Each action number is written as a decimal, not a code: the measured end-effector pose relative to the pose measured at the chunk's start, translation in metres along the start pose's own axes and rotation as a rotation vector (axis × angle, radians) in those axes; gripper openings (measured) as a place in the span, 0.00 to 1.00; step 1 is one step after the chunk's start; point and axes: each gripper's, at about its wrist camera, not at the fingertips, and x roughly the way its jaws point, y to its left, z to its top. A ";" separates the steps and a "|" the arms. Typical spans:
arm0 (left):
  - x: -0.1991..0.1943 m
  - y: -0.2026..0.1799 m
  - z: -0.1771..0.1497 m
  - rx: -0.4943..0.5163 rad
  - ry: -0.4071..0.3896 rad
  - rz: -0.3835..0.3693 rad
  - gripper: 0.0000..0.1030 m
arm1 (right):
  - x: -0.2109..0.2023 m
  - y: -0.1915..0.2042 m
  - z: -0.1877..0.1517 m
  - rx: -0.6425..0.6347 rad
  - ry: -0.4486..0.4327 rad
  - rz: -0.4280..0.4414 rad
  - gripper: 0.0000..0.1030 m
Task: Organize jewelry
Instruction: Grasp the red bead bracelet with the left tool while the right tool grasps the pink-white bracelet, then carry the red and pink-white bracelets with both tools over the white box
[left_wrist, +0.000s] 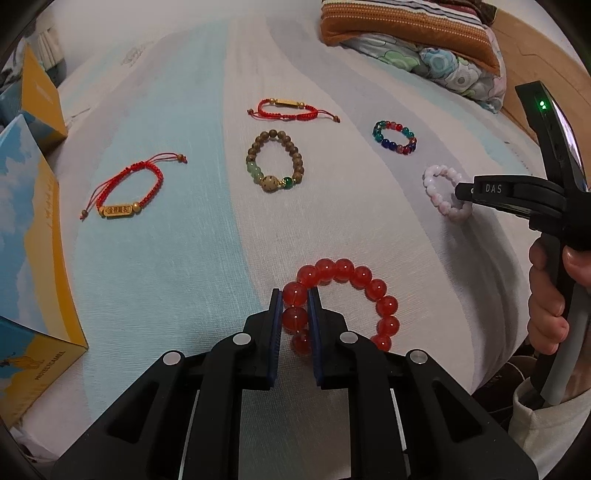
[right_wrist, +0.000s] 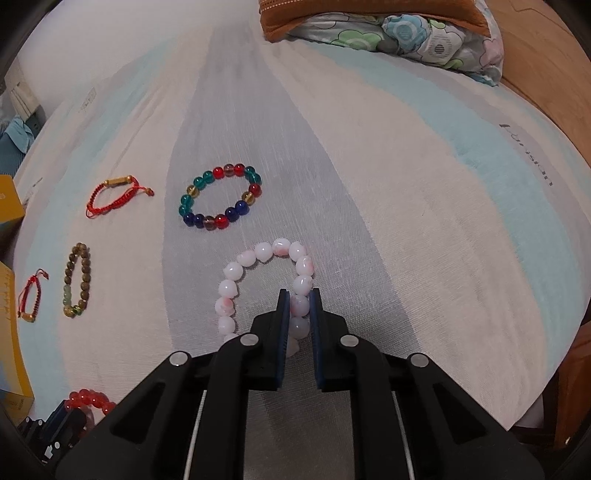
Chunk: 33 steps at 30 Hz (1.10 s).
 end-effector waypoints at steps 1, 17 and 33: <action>-0.001 0.000 0.000 -0.001 -0.003 0.000 0.13 | -0.001 -0.001 0.000 0.002 -0.002 0.004 0.10; -0.032 0.002 0.009 -0.019 -0.044 0.014 0.13 | -0.033 0.006 0.001 -0.024 -0.074 0.038 0.10; -0.070 0.017 0.031 -0.029 -0.088 0.049 0.13 | -0.081 0.033 0.011 -0.093 -0.151 0.041 0.10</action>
